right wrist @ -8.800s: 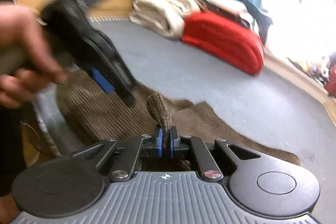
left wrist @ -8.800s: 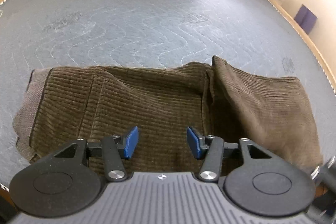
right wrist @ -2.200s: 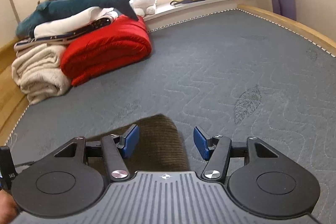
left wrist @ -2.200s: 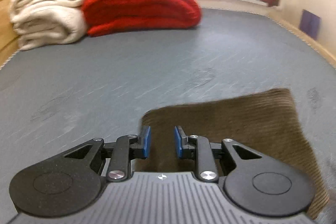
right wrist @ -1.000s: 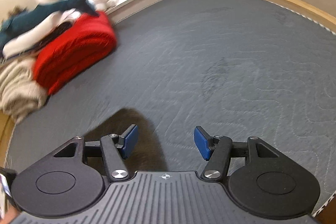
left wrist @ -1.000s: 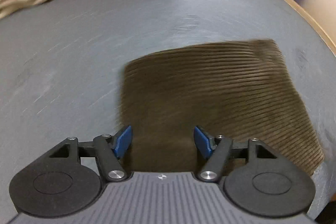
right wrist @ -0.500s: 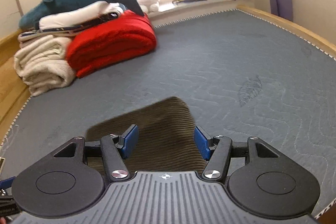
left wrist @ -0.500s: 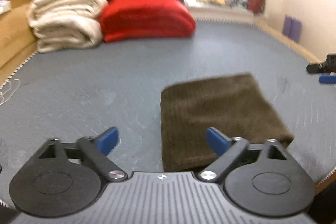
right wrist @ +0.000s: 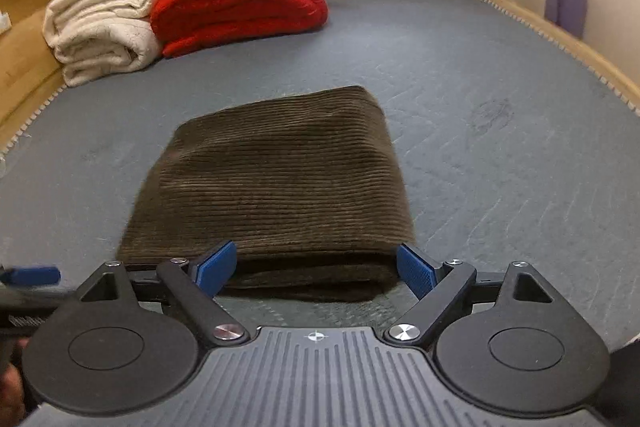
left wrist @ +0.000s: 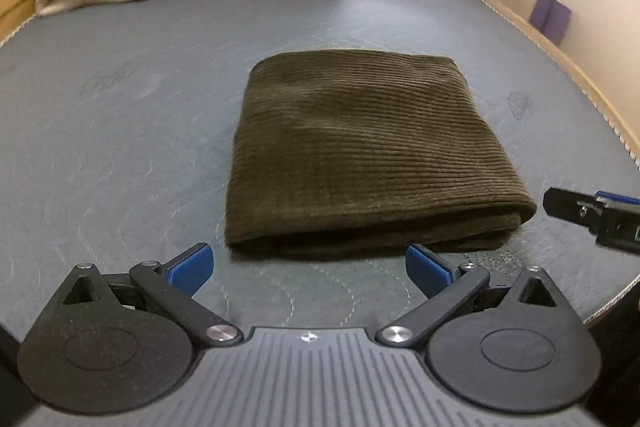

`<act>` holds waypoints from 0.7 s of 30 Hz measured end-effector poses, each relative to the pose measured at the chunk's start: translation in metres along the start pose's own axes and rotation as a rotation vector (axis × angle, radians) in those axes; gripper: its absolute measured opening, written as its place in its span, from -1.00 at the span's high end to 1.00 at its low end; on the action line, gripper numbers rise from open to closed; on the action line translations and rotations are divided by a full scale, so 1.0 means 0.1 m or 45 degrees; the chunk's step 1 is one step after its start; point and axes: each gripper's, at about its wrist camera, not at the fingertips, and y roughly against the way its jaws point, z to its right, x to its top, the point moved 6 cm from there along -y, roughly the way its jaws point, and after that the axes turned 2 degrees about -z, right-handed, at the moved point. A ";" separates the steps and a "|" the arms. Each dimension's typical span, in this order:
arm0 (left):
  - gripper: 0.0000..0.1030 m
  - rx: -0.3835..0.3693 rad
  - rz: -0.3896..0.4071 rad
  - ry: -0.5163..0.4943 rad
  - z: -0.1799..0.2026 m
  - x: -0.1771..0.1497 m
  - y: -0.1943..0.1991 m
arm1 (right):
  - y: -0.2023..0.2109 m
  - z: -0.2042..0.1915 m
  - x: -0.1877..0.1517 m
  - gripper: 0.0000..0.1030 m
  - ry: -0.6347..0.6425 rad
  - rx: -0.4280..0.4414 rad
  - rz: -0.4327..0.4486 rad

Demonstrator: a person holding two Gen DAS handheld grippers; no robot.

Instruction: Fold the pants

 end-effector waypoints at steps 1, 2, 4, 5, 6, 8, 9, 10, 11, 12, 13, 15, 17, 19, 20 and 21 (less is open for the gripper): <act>-0.99 0.018 0.010 -0.010 0.02 0.02 -0.02 | -0.03 0.01 0.00 -0.74 0.022 -0.026 -0.009; -0.99 0.026 0.023 -0.011 0.03 0.03 -0.04 | -0.05 0.02 0.00 -0.74 0.037 -0.039 -0.023; -0.99 0.041 0.039 -0.024 0.05 0.06 -0.06 | -0.06 0.07 0.01 -0.75 0.030 -0.037 -0.036; -0.99 0.045 0.045 -0.035 0.07 0.07 -0.08 | -0.07 0.07 0.00 -0.76 0.020 -0.037 -0.039; -0.99 0.047 0.048 -0.045 0.09 0.08 -0.09 | -0.09 0.09 0.00 -0.77 0.007 -0.040 -0.044; -0.99 0.042 0.046 -0.049 0.10 0.09 -0.11 | -0.15 0.14 0.00 -0.77 -0.024 -0.045 -0.060; -0.99 0.038 0.042 -0.047 0.10 0.09 -0.13 | -0.18 0.13 -0.04 -0.77 -0.038 -0.043 -0.065; -0.99 0.037 0.036 -0.046 0.10 0.09 -0.17 | -0.22 0.16 -0.05 -0.77 -0.055 -0.041 -0.073; -0.99 0.037 0.030 -0.044 0.11 0.09 -0.22 | -0.26 0.18 -0.06 -0.77 -0.066 -0.043 -0.088; -0.99 0.035 0.024 -0.042 0.11 0.09 -0.24 | -0.30 0.20 -0.07 -0.77 -0.079 -0.045 -0.107; -0.99 0.033 0.018 -0.041 0.11 0.09 -0.25 | -0.32 0.21 -0.06 -0.77 -0.099 -0.039 -0.112; -0.99 0.030 0.006 -0.037 0.11 0.09 -0.29 | -0.32 0.22 -0.03 -0.77 -0.116 -0.028 -0.110; -0.99 0.031 0.004 -0.028 0.10 0.09 -0.31 | -0.33 0.24 -0.04 -0.77 -0.117 -0.033 -0.114; -0.99 0.032 0.004 -0.024 0.10 0.09 -0.31 | -0.34 0.25 -0.05 -0.77 -0.120 -0.031 -0.119; -0.99 0.036 0.005 -0.026 0.10 0.09 -0.31 | -0.34 0.25 -0.06 -0.77 -0.120 -0.029 -0.121; -0.99 0.038 0.005 -0.027 0.10 0.08 -0.32 | -0.34 0.26 -0.06 -0.77 -0.119 -0.030 -0.123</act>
